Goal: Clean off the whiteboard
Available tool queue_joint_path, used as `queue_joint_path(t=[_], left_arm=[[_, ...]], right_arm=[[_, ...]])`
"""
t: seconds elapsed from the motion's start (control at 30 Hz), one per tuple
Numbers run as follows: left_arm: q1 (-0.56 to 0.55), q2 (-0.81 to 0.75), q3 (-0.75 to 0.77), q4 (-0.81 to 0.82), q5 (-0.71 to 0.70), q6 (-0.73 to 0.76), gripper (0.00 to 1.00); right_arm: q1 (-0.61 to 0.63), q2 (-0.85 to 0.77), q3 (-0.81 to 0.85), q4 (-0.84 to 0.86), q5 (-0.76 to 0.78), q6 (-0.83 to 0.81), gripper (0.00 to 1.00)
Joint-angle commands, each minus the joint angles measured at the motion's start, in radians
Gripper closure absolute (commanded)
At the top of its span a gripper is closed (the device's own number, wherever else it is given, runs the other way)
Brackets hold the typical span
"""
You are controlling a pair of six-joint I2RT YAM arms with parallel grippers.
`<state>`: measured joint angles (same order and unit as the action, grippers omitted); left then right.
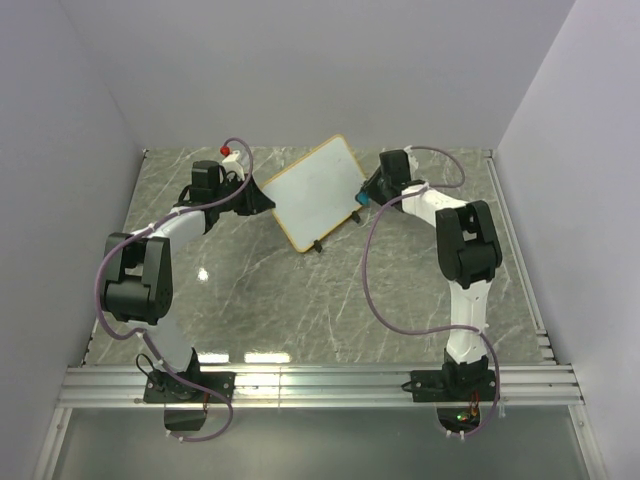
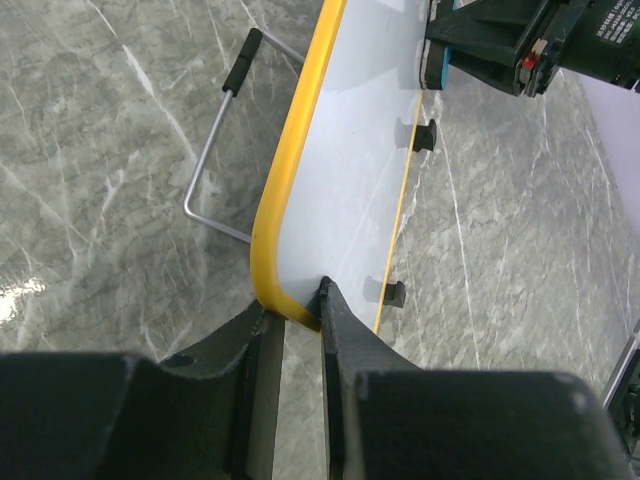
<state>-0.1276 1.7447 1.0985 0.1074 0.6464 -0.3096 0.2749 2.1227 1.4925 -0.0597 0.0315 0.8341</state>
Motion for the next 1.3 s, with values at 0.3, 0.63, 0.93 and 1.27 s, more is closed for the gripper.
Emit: queue_joint_path(t=[0.3, 0.63, 0.93, 1.27], left_arm=[[-0.012, 0.009, -0.025, -0.054, -0.044, 0.079, 1.00], [-0.012, 0.012, -0.020, -0.055, -0.047, 0.090, 1.00], [-0.012, 0.009, -0.015, -0.068, -0.044, 0.102, 1.00], [-0.012, 0.012, -0.011, -0.077, -0.039, 0.113, 1.00]], right_arm=[[0.237, -0.032, -0.104, 0.133, -0.153, 0.132, 1.00], [0.300, -0.076, -0.258, 0.202, -0.119, 0.224, 1.00], [0.161, -0.086, -0.186, 0.178, -0.062, 0.212, 1.00], [0.026, -0.021, -0.114, 0.228, -0.070, 0.235, 1.00]])
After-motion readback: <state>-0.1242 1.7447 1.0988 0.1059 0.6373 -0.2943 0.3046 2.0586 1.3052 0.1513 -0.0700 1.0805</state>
